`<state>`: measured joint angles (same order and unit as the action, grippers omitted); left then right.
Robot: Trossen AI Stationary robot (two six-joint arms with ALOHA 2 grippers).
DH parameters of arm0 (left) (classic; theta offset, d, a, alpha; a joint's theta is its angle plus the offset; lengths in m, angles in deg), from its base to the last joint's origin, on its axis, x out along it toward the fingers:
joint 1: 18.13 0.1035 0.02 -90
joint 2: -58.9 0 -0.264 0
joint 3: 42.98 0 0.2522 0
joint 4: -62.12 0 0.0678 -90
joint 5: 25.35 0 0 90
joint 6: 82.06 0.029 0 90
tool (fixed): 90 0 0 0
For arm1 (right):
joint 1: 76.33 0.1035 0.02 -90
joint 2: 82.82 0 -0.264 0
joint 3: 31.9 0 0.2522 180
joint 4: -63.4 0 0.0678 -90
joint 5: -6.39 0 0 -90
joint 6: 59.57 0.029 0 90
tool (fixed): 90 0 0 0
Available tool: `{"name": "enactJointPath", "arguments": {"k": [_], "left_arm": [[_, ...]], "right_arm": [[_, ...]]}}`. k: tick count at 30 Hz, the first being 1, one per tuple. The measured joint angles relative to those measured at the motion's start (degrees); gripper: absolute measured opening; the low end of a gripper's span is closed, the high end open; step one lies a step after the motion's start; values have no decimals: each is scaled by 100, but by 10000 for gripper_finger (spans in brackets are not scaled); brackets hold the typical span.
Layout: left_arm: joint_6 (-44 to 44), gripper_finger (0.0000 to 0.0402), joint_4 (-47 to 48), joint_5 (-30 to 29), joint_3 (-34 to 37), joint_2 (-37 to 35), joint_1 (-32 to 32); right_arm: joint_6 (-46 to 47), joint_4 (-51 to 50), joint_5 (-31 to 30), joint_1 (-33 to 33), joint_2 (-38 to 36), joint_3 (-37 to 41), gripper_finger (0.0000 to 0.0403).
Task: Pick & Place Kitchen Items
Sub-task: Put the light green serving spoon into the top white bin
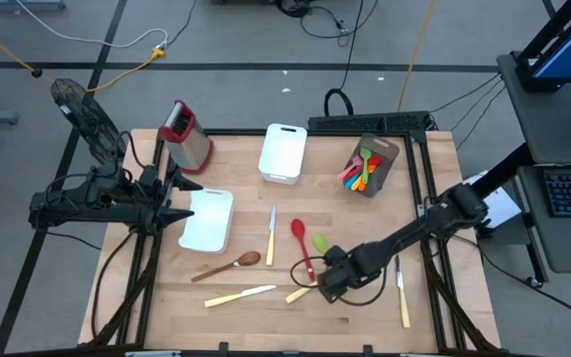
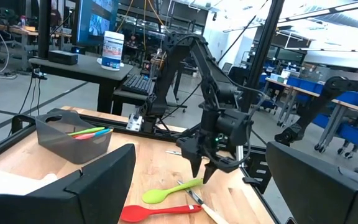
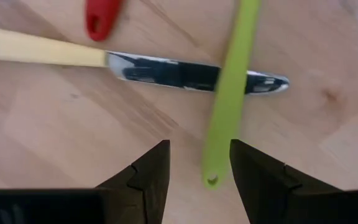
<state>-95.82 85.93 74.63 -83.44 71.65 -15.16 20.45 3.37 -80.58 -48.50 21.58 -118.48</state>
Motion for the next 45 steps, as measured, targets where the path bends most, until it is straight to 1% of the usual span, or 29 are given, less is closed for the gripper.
{"name": "enactJointPath", "arguments": {"k": [6, 8, 11, 17, 19, 23, 26, 39, 45], "left_arm": [[1, 367, 2, 0, 0, 0, 2], [2, 367, 0, 0, 0, 0, -1], [2, 367, 0, 0, 0, 0, 0], [2, 367, 0, 0, 0, 0, 0], [4, 367, 0, 0, 0, 0, 1], [4, 367, 0, 0, 0, 0, 0], [4, 367, 0, -2, 0, 0, 0], [4, 367, 0, -2, 0, 0, -1], [4, 367, 0, -2, 0, 0, 2]], "right_arm": [[111, -244, -47, 0, 50, 2, 158], [172, -253, -156, 0, 50, 2, 159], [183, -232, -158, -12, 49, 16, 162], [269, -157, -145, -13, 48, 269, 163], [290, -87, -138, -13, 50, 355, 161], [194, 494, 17, -13, 47, 586, 160], [180, 711, 14, -11, 20, 717, 160], [174, 814, -4, -46, 24, 844, 160], [-117, 821, 7, -75, 31, 850, 160]]}}
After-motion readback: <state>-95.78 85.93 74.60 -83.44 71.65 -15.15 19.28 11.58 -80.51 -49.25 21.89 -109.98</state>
